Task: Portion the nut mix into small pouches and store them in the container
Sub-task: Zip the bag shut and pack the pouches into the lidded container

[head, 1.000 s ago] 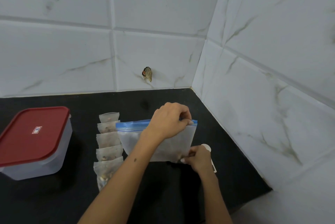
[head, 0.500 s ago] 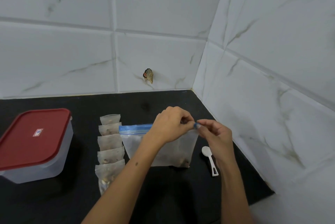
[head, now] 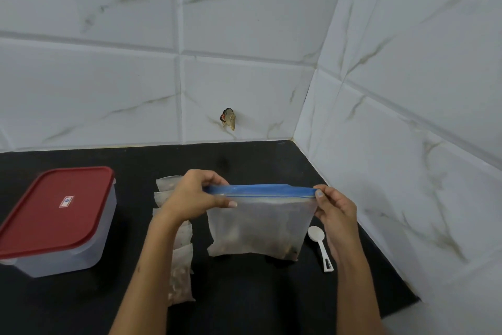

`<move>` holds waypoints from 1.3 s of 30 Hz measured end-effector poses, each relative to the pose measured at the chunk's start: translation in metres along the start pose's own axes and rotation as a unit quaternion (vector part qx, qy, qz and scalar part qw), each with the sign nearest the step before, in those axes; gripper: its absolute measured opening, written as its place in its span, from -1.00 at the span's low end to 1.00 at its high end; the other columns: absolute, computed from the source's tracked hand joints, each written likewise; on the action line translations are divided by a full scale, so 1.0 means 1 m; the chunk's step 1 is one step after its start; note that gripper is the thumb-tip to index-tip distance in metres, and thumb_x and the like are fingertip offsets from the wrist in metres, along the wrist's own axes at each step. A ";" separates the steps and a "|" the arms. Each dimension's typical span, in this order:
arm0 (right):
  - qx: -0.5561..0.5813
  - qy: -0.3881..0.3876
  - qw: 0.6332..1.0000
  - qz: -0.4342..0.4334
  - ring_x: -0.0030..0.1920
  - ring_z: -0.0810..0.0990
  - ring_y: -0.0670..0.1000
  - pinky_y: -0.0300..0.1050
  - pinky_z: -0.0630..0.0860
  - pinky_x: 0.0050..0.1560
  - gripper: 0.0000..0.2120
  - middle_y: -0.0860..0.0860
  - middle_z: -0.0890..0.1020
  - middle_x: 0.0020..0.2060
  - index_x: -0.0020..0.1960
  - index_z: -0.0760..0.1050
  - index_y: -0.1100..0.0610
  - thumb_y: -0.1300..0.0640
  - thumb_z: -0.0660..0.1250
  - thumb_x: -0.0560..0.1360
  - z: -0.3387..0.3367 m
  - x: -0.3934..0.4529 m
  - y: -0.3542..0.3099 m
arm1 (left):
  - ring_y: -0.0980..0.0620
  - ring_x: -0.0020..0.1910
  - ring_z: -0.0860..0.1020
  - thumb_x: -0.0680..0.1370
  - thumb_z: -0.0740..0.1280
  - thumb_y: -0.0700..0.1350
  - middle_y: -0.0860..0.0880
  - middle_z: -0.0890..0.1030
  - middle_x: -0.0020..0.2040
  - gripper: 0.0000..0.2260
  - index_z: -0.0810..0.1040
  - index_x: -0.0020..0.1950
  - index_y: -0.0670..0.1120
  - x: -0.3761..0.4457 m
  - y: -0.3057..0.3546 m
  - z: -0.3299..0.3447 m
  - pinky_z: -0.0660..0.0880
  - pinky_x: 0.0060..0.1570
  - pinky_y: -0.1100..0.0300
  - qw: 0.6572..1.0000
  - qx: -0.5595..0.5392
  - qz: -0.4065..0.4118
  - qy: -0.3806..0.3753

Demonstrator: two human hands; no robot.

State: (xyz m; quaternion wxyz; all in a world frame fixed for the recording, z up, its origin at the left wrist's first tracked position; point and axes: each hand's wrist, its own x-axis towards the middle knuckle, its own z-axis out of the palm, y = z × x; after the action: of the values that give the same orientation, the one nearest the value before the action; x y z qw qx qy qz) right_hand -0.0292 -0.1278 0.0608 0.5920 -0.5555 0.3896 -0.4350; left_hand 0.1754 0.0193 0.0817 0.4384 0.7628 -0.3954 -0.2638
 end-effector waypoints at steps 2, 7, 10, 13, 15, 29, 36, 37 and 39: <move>0.003 0.014 1.000 0.002 -0.10 0.57 -0.02 -0.11 0.53 -0.03 -0.82 0.03 0.59 -0.15 -0.10 0.55 0.12 0.29 0.21 0.58 0.001 0.003 0.003 | 0.01 -0.06 0.61 0.29 0.57 -0.21 -0.06 0.64 -0.07 -0.70 0.61 -0.03 -0.09 0.000 -0.007 -0.002 0.57 -0.06 0.22 0.996 -0.090 -0.001 0.004; -0.008 0.045 0.999 0.001 -0.06 0.55 0.03 0.02 0.51 0.06 -0.81 0.05 0.58 -0.11 -0.09 0.53 0.10 0.28 0.19 0.59 0.002 0.009 0.007 | 0.03 -0.12 0.67 0.26 0.54 -0.25 -0.10 0.71 -0.13 -0.68 0.62 -0.01 -0.19 0.002 -0.015 -0.004 0.60 -0.14 0.29 0.978 -0.209 -0.017 -0.019; 0.000 0.081 0.997 0.008 0.00 0.53 0.06 0.10 0.48 0.18 -0.81 0.09 0.57 -0.06 -0.11 0.52 0.07 0.27 0.20 0.59 0.000 0.014 0.011 | -0.04 -0.08 0.68 0.23 0.53 -0.17 -0.15 0.71 -0.13 -0.64 0.62 -0.03 -0.25 0.002 -0.024 -0.002 0.62 -0.03 0.14 0.971 -0.237 -0.026 -0.025; 0.005 0.082 0.997 0.015 0.03 0.52 0.08 0.12 0.47 0.21 -0.80 0.12 0.56 -0.03 -0.12 0.52 0.06 0.27 0.19 0.59 0.001 0.015 0.011 | -0.06 -0.07 0.66 0.26 0.50 -0.17 -0.17 0.70 -0.12 -0.69 0.61 -0.07 -0.27 0.003 -0.029 0.003 0.60 0.00 0.13 0.958 -0.287 -0.007 0.002; 0.001 0.089 0.996 0.015 0.02 0.52 0.09 0.12 0.47 0.19 -0.79 0.17 0.57 0.01 -0.12 0.51 0.05 0.27 0.19 0.59 0.003 0.015 0.011 | -0.05 -0.09 0.67 0.30 0.47 -0.19 -0.17 0.70 -0.12 -0.74 0.60 -0.06 -0.25 0.004 -0.030 0.006 0.62 -0.03 0.17 0.948 -0.317 0.011 0.005; -0.451 -0.181 0.836 -0.254 0.22 0.43 -0.13 -0.05 0.27 0.35 -0.77 -0.14 0.60 0.04 0.03 0.61 -0.03 -0.10 0.40 0.43 0.094 -0.012 -0.057 | 0.07 -0.16 0.67 0.43 0.40 -0.34 -0.07 0.71 -0.19 -0.87 0.65 -0.10 -0.16 0.009 -0.020 0.013 0.58 -0.12 0.28 0.953 -0.288 0.098 -0.007; -0.392 -0.218 0.864 -0.230 -0.11 0.55 -0.12 -0.16 0.46 -0.02 -0.94 -0.10 0.61 -0.19 -0.14 0.55 0.05 0.09 0.37 0.49 0.102 -0.008 -0.055 | -0.04 -0.04 0.67 0.34 0.44 -0.19 -0.12 0.70 -0.09 -0.80 0.64 -0.05 -0.18 0.007 -0.023 0.007 0.60 0.00 0.17 0.954 -0.279 0.110 -0.015; -0.386 -0.219 0.867 -0.227 -0.13 0.55 -0.12 -0.16 0.48 -0.06 -0.94 -0.11 0.60 -0.21 -0.13 0.52 0.04 0.09 0.35 0.50 0.104 -0.010 -0.054 | -0.04 -0.04 0.67 0.34 0.44 -0.19 -0.12 0.70 -0.10 -0.80 0.63 -0.06 -0.18 0.007 -0.024 0.006 0.60 0.00 0.17 0.953 -0.281 0.113 -0.012; -0.382 -0.217 0.867 -0.234 -0.16 0.55 -0.12 -0.10 0.53 -0.07 -0.94 -0.15 0.57 -0.25 -0.12 0.49 0.03 0.08 0.33 0.52 0.107 -0.012 -0.050 | -0.04 -0.05 0.66 0.34 0.45 -0.19 -0.12 0.70 -0.10 -0.79 0.63 -0.05 -0.18 0.007 -0.025 0.005 0.61 0.00 0.17 0.950 -0.285 0.124 -0.003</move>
State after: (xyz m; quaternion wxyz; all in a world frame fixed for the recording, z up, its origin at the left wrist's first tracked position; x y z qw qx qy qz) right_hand 0.0638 -0.0830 0.1189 0.2838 -0.8934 0.2455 -0.2470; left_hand 0.1850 0.0183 0.0572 0.6658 0.5500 -0.3964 -0.3116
